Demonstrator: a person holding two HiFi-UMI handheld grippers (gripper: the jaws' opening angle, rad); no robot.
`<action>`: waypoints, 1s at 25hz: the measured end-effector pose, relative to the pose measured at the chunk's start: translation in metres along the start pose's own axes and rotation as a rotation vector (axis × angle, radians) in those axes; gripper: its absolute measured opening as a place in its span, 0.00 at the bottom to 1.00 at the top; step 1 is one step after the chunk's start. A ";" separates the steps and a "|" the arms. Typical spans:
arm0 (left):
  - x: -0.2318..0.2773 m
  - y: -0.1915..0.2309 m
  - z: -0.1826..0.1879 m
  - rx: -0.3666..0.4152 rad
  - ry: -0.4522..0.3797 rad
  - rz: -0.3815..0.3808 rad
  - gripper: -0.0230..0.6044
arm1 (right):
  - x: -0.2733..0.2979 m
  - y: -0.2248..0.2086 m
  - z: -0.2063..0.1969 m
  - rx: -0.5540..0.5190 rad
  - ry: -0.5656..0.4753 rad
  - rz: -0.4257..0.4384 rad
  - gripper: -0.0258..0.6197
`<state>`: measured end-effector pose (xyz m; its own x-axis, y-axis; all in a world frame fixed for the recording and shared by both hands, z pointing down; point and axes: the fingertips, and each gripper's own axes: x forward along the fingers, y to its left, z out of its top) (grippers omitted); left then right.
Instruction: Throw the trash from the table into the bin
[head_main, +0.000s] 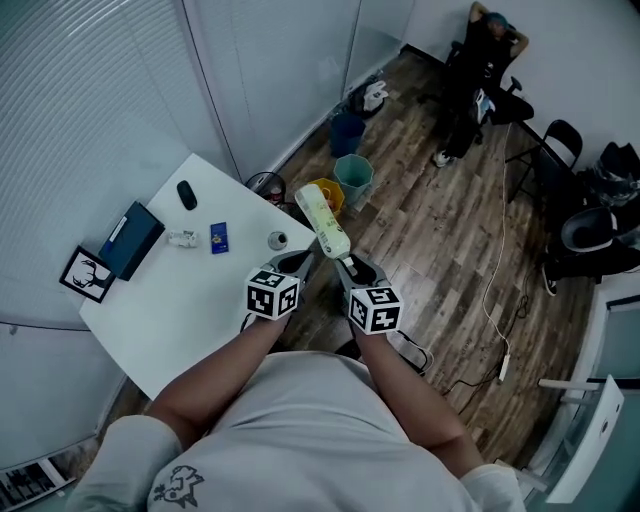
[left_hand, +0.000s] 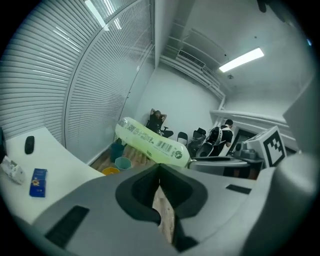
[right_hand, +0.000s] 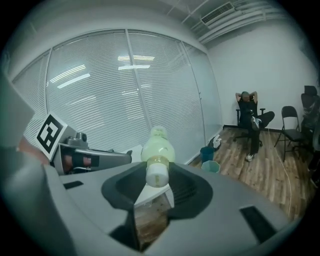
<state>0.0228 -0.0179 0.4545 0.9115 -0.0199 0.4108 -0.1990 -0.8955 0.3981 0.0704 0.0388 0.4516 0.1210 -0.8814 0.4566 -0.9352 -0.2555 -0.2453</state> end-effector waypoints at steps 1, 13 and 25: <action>0.010 -0.009 0.001 0.003 0.003 -0.005 0.05 | -0.005 -0.013 0.001 0.007 -0.003 -0.005 0.26; 0.108 -0.102 0.006 0.066 0.049 -0.022 0.05 | -0.064 -0.137 0.008 0.064 -0.036 -0.052 0.26; 0.160 -0.129 -0.023 0.112 0.178 -0.104 0.05 | -0.081 -0.201 -0.037 0.217 0.003 -0.161 0.26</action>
<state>0.1856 0.1046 0.4882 0.8451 0.1449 0.5145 -0.0571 -0.9325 0.3565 0.2362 0.1762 0.4960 0.2609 -0.8215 0.5070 -0.8107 -0.4716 -0.3470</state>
